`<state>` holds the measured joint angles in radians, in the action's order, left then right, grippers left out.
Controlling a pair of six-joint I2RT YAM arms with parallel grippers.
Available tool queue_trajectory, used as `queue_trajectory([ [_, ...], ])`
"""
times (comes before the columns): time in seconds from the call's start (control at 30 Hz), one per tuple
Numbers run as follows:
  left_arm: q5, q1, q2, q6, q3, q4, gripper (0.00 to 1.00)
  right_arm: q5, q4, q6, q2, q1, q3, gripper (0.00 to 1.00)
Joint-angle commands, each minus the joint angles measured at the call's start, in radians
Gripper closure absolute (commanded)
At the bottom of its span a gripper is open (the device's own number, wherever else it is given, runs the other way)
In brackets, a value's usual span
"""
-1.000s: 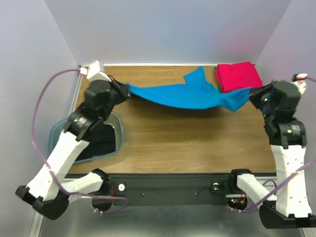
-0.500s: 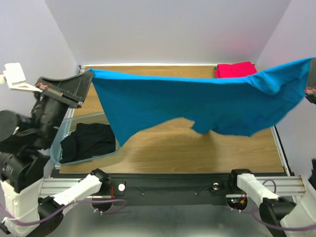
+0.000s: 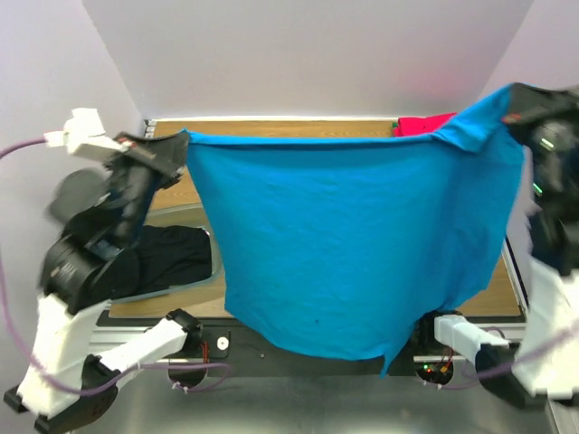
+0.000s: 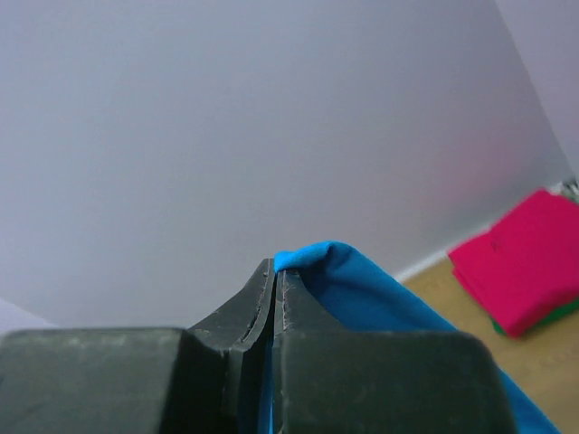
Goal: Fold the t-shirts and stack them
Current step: Fold the tshirt
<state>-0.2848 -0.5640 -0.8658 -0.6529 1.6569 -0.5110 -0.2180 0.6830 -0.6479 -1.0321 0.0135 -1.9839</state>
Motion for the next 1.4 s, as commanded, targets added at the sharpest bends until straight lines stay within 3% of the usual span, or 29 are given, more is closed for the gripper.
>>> queue_trajectory([
  [0.0, -0.247, 0.009, -0.135, -0.04, -0.118, 0.063, 1.0, 0.055, -0.155, 0.018, -0.132, -0.003, 0.186, 1.0],
  [0.2, -0.061, 0.2, -0.442, -0.031, -0.232, 0.19, 1.0, 0.094, -0.382, 0.017, -0.294, -0.003, 0.42, 1.0],
  [0.3, -0.008, 0.237, -0.62, -0.019, -0.243, 0.283, 1.0, 0.161, -0.454, 0.039, -0.432, -0.003, 0.476, 1.0],
  [0.5, 0.104, 0.314, -1.031, 0.006, -0.031, 0.235, 1.0, 0.264, -0.514, 0.088, -0.775, -0.003, 0.375, 1.0],
  [0.63, 0.092, 0.335, -1.189, 0.007, 0.145, 0.168, 1.0, 0.333, -0.517, 0.112, -0.96, -0.003, 0.261, 1.0],
  [0.77, 0.073, 0.342, -1.23, 0.03, 0.159, 0.201, 1.0, 0.335, -0.516, 0.145, -1.049, -0.001, 0.211, 1.0],
  [1.0, 0.096, 0.36, -1.236, 0.033, 0.144, 0.204, 1.0, 0.301, -0.516, 0.163, -1.019, -0.001, 0.273, 1.0],
  [1.37, 0.148, 0.358, -1.035, 0.018, -0.19, 0.319, 1.0, 0.255, -0.485, 0.093, -0.752, -0.003, 0.588, 1.0],
])
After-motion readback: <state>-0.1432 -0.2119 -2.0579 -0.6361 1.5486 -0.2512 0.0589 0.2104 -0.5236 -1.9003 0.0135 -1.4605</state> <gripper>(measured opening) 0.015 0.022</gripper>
